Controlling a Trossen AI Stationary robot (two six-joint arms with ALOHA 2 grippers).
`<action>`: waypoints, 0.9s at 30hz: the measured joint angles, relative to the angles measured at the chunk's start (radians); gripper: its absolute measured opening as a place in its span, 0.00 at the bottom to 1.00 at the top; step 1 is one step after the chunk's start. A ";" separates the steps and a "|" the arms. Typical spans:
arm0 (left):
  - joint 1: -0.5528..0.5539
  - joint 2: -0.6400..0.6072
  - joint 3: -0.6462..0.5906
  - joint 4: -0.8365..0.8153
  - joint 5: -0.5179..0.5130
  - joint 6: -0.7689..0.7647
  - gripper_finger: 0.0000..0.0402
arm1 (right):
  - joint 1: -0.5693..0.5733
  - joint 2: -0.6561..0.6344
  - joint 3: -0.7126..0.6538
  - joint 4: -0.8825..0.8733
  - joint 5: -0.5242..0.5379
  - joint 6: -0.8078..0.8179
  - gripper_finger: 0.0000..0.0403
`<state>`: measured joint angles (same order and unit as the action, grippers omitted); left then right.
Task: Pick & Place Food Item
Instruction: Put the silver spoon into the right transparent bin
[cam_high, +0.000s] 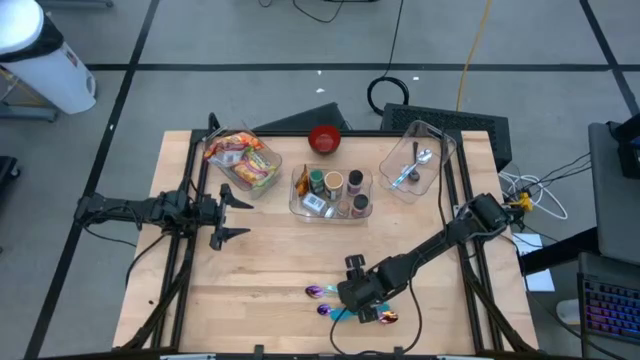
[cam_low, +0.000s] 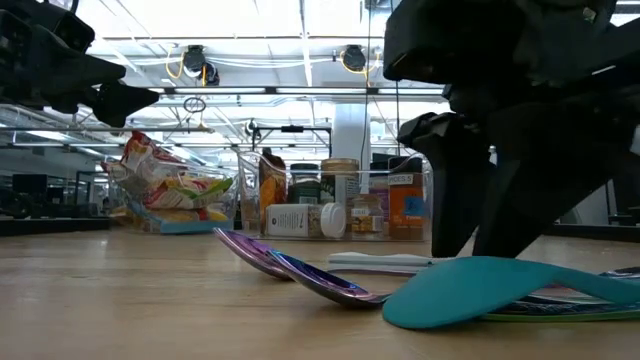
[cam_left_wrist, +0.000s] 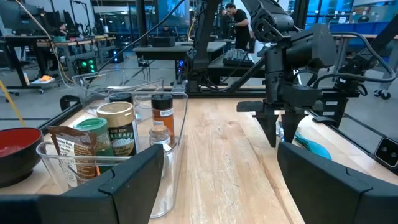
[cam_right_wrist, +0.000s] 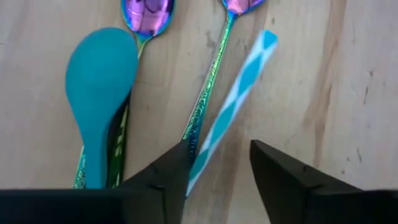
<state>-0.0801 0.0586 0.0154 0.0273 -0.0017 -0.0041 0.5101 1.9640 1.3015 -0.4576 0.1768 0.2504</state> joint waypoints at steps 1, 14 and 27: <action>0.000 0.000 0.000 0.000 0.000 0.000 0.81 | -0.004 0.000 -0.001 0.000 -0.001 0.000 0.38; 0.000 0.000 0.000 0.000 0.000 0.000 0.81 | -0.045 0.000 -0.004 -0.003 -0.110 -0.001 0.07; 0.000 0.000 0.000 0.000 0.000 0.000 0.81 | -0.045 -0.097 -0.008 -0.024 -0.098 -0.002 0.02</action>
<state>-0.0801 0.0586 0.0154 0.0273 -0.0017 -0.0041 0.4648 1.8675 1.2933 -0.4820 0.0785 0.2483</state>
